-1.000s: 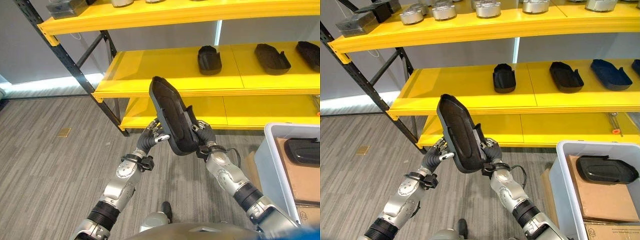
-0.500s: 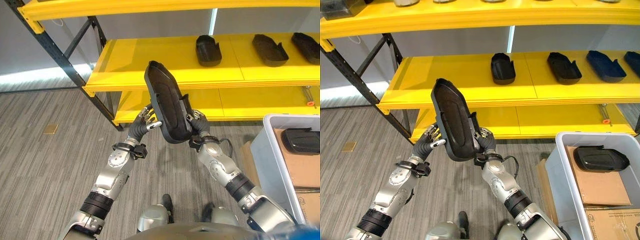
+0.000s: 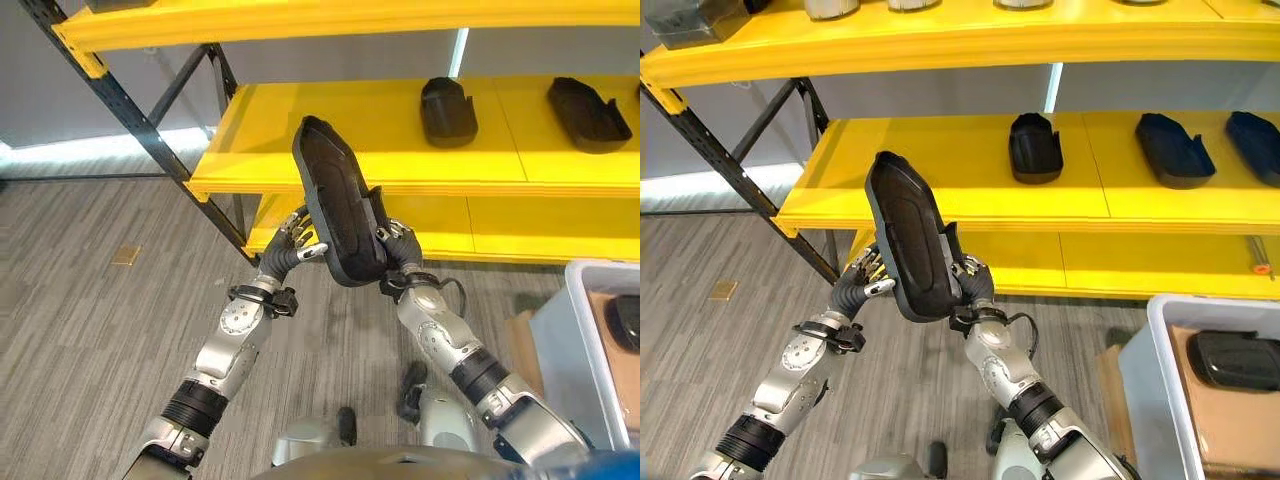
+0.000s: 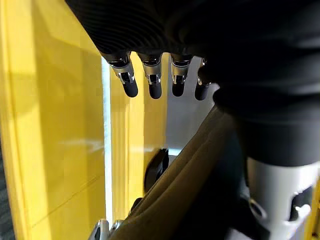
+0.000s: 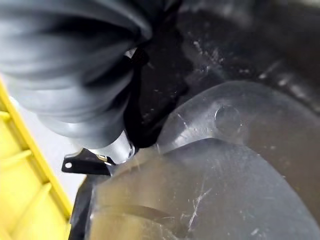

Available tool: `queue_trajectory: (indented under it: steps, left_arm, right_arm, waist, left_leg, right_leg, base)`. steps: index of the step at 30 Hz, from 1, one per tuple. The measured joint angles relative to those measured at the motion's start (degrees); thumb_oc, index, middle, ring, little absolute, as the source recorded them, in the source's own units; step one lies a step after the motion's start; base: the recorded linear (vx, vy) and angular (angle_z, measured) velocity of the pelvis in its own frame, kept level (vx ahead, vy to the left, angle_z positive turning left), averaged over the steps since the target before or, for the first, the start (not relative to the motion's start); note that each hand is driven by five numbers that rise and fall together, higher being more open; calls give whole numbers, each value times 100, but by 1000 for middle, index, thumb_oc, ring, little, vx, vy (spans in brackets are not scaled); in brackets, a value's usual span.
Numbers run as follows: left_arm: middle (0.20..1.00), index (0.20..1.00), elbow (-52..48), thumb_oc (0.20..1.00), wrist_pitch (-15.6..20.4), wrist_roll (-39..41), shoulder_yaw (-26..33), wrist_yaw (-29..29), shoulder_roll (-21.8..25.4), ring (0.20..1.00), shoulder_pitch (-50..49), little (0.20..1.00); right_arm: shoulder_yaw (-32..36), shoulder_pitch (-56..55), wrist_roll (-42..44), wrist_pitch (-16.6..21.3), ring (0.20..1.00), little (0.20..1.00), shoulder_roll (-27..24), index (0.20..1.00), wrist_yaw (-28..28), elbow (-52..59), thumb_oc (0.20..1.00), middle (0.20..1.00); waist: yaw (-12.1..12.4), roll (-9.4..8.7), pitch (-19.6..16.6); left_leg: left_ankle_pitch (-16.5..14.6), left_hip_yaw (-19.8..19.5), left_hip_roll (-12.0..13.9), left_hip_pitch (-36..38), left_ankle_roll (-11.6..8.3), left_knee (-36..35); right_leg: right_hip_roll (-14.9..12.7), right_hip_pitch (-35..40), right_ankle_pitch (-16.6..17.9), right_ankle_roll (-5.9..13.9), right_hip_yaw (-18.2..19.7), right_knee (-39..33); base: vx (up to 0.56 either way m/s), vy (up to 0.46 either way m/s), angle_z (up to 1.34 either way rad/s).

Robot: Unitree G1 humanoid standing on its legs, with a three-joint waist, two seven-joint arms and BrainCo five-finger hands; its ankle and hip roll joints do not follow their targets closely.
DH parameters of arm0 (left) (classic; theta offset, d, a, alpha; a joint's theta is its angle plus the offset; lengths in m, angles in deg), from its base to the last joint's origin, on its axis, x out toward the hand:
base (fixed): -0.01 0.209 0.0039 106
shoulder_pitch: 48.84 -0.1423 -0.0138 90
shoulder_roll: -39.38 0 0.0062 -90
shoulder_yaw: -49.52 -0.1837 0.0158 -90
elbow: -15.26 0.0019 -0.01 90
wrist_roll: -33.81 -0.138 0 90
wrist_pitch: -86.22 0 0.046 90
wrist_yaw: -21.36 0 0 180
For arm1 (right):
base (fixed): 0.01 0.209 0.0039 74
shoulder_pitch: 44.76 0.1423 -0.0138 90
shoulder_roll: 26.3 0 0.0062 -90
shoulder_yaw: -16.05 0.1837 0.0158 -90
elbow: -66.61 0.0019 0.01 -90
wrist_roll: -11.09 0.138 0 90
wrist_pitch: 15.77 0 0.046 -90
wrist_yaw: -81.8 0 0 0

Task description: Move parts from the plastic box to the shelf.

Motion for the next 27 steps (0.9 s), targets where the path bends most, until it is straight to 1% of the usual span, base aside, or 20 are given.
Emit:
queue_trajectory:
  steps: [3, 4, 7, 9, 10, 12, 13, 14, 15, 16, 17, 18, 19, 20, 21, 22, 23, 24, 25, 27]
  left_arm:
    - [1000, 1000, -12, 1000, 8, 3, 30, 3, 0, 1000, 75, 1000]
    - [1000, 1000, -7, 1000, 3, 6, 25, 3, -4, 1000, 98, 1000]
    - [1000, 1000, -4, 1000, -12, 4, -27, 32, -52, 1000, 204, 1000]
    - [1000, 1000, -9, 1000, -11, 4, -53, 35, -78, 1000, 322, 1000]
    - [1000, 1000, -10, 1000, -12, 2, -77, 23, -129, 1000, 402, 1000]
    - [1000, 1000, -23, 1000, -12, 3, -123, 4, -141, 1000, 456, 1000]
    - [1000, 1000, -25, 1000, -12, 2, -128, -7, -147, 1000, 481, 1000]
    - [1000, 1000, -25, 1000, -11, 1, -130, -11, -146, 1000, 476, 1000]
    - [1000, 1000, -23, 1000, -12, -1, -125, -17, -151, 1000, 496, 1000]
    - [1000, 1000, -24, 1000, -9, 2, -136, -66, -121, 1000, 521, 1000]
    - [1000, 1000, 4, 1000, 8, 8, -161, -99, -150, 1000, 470, 1000]
    - [1000, 1000, -17, 1000, 3, 9, -183, -131, -156, 1000, 421, 1000]
    - [1000, 1000, -14, 1000, 20, 8, -164, -175, -236, 1000, 431, 1000]
    - [1000, 1000, -23, 1000, 65, 7, -169, -225, -256, 1000, 440, 1000]
    - [1000, 1000, -20, 1000, 94, 2, -176, -242, -270, 1000, 458, 1000]
    - [1000, 1000, 0, 1000, 115, 2, -185, -264, -302, 1000, 476, 1000]
    - [1000, 1000, 3, 1000, 122, 2, -211, -286, -316, 1000, 476, 1000]
    - [1000, 1000, 18, 1000, 125, 2, -252, -349, -336, 1000, 479, 1000]
    - [1000, 1000, 38, 1000, 125, 6, -293, -408, -361, 1000, 468, 1000]
    - [1000, 1000, 45, 1000, 128, 18, -288, -441, -360, 1000, 434, 1000]
  right_arm:
    - [3, 104, -6, 47, 200, 200, -10, 200, -25, 20, 200, 200]
    - [6, 131, -6, 47, 200, 200, -32, 200, -39, 26, 200, 200]
    - [7, 151, -6, 47, 200, 200, -139, 200, -61, 86, 200, 200]
    - [24, 226, -9, 51, 200, 200, -195, 200, -61, 122, 200, 200]
    - [73, 249, -10, 51, 200, 200, -244, 200, -61, 122, 200, 200]
    - [105, 251, -8, 51, 200, 200, -241, 200, -60, 122, 200, 200]
    - [114, 252, -5, 51, 200, 200, -236, 200, -60, 122, 200, 200]
    - [114, 252, -3, 51, 200, 200, -235, 200, -60, 122, 200, 200]
    - [146, 256, -9, 52, 200, 200, -234, 200, -53, 120, 200, 200]
    - [179, 250, -9, 50, 200, 200, -167, 200, -57, 104, 200, 200]
    - [125, 249, -8, 44, 200, 200, -169, 200, -61, 79, 200, 200]
    - [117, 236, -8, 40, 200, 200, -164, 200, -63, 70, 200, 200]
    - [110, 277, -9, 9, 200, 200, -115, 200, -58, 52, 200, 200]
    - [112, 288, -9, -10, 200, 200, -80, 200, -58, 53, 200, 200]
    - [114, 296, -9, -11, 200, 200, -78, 200, -56, 54, 200, 200]
    - [116, 298, -10, -53, 200, 200, -79, 200, -57, 54, 200, 200]
    - [116, 298, -12, -110, 200, 200, -99, 200, -56, 57, 200, 200]
    - [107, 294, -12, -169, 200, 200, -146, 200, -54, 56, 200, 200]
    - [115, 295, -46, -255, 200, 200, -191, 200, -52, 63, 200, 200]
    - [112, 301, -144, -390, 200, 200, -187, 200, -52, 70, 200, 200]
  waist:
    - [-11, 96, -60]
    - [-38, 101, -62]
    - [-54, 119, -71]
    - [-61, 126, -75]
    - [-91, 162, -94]
    - [-97, 169, -101]
    - [-83, 175, -107]
    - [-74, 186, -116]
    - [-78, 188, -127]
    - [6, 46, -190]
    - [13, 80, -260]
    - [16, 136, -311]
    - [-22, 193, -366]
    - [-27, 169, -378]
    - [-62, 157, -383]
    - [-186, 142, -382]
    - [-212, 122, -374]
    - [-239, 111, -369]
    - [-324, 87, -362]
    - [-315, 54, -336]
  left_leg:
    - [-52, 76, 114, 16, -89, 58]
    - [-66, 86, 145, -8, -111, 114]
    - [-82, 87, 164, 0, -144, 248]
    - [-97, 88, 164, -4, -171, 265]
    - [-158, 84, 169, -28, -271, 298]
    - [-174, 85, 199, -48, -297, 357]
    - [-260, 94, 223, -115, -435, 548]
    - [-290, 99, 242, -132, -483, 633]
    - [-398, 97, 239, -288, -746, 985]
    - [-608, 250, 334, -982, -1102, 2449]
    - [-540, 342, 406, -1283, -1108, 3081]
    - [-418, 439, 497, -1463, -1032, 3534]
    - [-349, 782, 831, -1773, -831, 4066]
    - [-381, 972, 906, -1694, -750, 3729]
    - [-383, 1015, 932, -1682, -742, 3369]
    - [-360, 1033, 971, -1632, -707, 2702]
    - [-289, 1039, 983, -1528, -647, 2180]
    - [-187, 1001, 1024, -1491, -656, 1867]
    - [33, 897, 1134, -1501, -708, 1435]
    - [403, 518, 1242, -1482, -790, 831]
  right_leg:
    - [154, 73, 27, -535, -103, -70]
    - [160, 80, -5, -582, -129, -67]
    - [194, 162, -56, -636, -147, -65]
    - [175, 165, -121, -586, -151, -65]
    - [181, 169, -211, -523, -242, -29]
    - [158, 173, -258, -492, -282, 6]
    - [150, 188, -321, -445, -293, 36]
    - [151, 206, -350, -417, -299, 46]
    - [157, 209, -480, -480, -355, 114]
    - [137, 146, -846, -624, -567, 445]
    - [163, 208, -859, -799, -518, 323]
    - [197, 316, -808, -847, -509, 188]
    - [294, 402, -762, -800, -339, 38]
    - [296, 437, -742, -804, -232, -26]
    - [309, 469, -715, -809, -178, -71]
    - [336, 519, -707, -769, -69, -142]
    - [343, 532, -713, -758, 29, -149]
    - [366, 545, -718, -736, 106, -169]
    - [389, 559, -718, -700, 259, -197]
    - [400, 550, -708, -691, 465, -203]
  base:
    - [190, 46, -10]
    - [191, 19, -12]
    - [129, -4, -5]
    - [195, -61, 5]
    - [220, -111, 18]
    - [96, -96, 14]
    - [94, -166, 5]
    - [82, -167, 5]
    - [89, -179, -1]
    - [97, -99, -9]
    - [119, -37, -22]
    - [127, 83, -36]
    - [93, 171, -49]
    - [90, 206, -52]
    - [91, 206, -50]
    - [79, 170, -47]
    - [95, 169, -53]
    - [59, 185, -55]
    - [89, 216, -48]
    - [100, 190, -55]
